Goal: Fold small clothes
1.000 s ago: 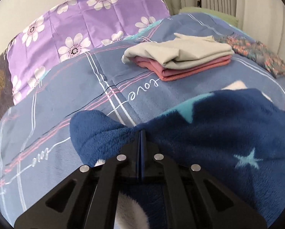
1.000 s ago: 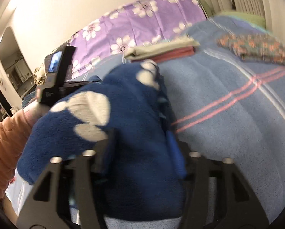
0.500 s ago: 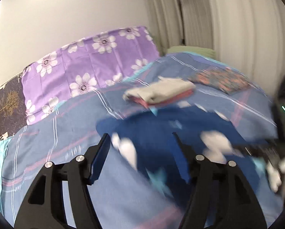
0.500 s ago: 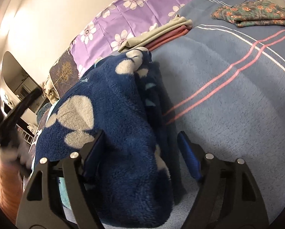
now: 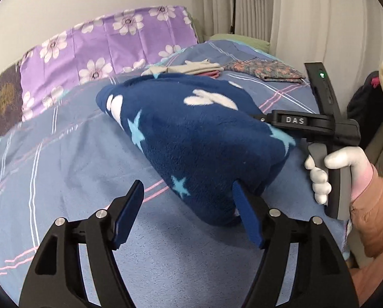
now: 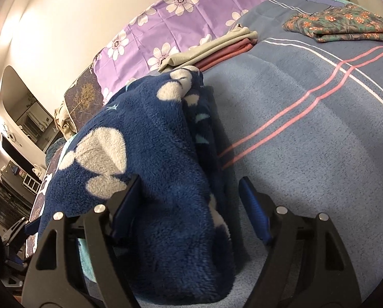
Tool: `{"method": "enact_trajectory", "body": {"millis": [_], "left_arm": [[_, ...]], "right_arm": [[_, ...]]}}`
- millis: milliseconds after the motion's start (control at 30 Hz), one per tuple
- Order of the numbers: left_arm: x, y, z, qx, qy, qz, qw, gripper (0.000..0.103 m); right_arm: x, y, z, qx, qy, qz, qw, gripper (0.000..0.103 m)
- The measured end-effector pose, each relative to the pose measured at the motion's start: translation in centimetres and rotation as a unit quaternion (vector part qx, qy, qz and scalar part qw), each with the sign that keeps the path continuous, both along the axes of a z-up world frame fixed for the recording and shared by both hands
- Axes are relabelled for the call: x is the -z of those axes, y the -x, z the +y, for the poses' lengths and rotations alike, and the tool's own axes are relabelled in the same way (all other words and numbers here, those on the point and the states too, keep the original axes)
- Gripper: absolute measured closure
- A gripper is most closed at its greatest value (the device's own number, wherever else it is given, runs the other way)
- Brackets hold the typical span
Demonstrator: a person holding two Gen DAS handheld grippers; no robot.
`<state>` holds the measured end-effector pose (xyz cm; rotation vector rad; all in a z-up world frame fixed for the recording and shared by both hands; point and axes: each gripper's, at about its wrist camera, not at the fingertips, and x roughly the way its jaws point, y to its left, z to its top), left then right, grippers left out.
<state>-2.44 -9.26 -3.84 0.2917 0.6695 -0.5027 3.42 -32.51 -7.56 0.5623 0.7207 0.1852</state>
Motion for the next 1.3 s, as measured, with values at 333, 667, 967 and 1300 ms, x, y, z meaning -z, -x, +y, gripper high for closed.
{"method": "enact_trajectory", "body": {"millis": [333, 667, 967, 1300], "left_arm": [[3.1, 0.6, -4.2, -0.02, -0.087, -0.049, 0.9948, 0.028], [5.5, 0.3, -3.7, -0.095, -0.211, -0.125, 0.9647, 0.026], [3.1, 1.9, -2.7, -0.053, -0.159, -0.096, 0.9812, 0.028], [-4.1, 1.3, 1.8, 0.005, 0.049, -0.043, 0.9979, 0.075]], "right_arm": [[-0.1, 0.1, 0.1, -0.001, 0.001, -0.003, 1.0, 0.027], [-0.9, 0.3, 1.4, 0.026, 0.069, -0.008, 0.997, 0.021], [-0.6, 0.2, 0.8, 0.025, 0.057, -0.004, 0.998, 0.02], [-0.7, 0.4, 0.8, 0.025, 0.054, -0.008, 0.998, 0.02]]}}
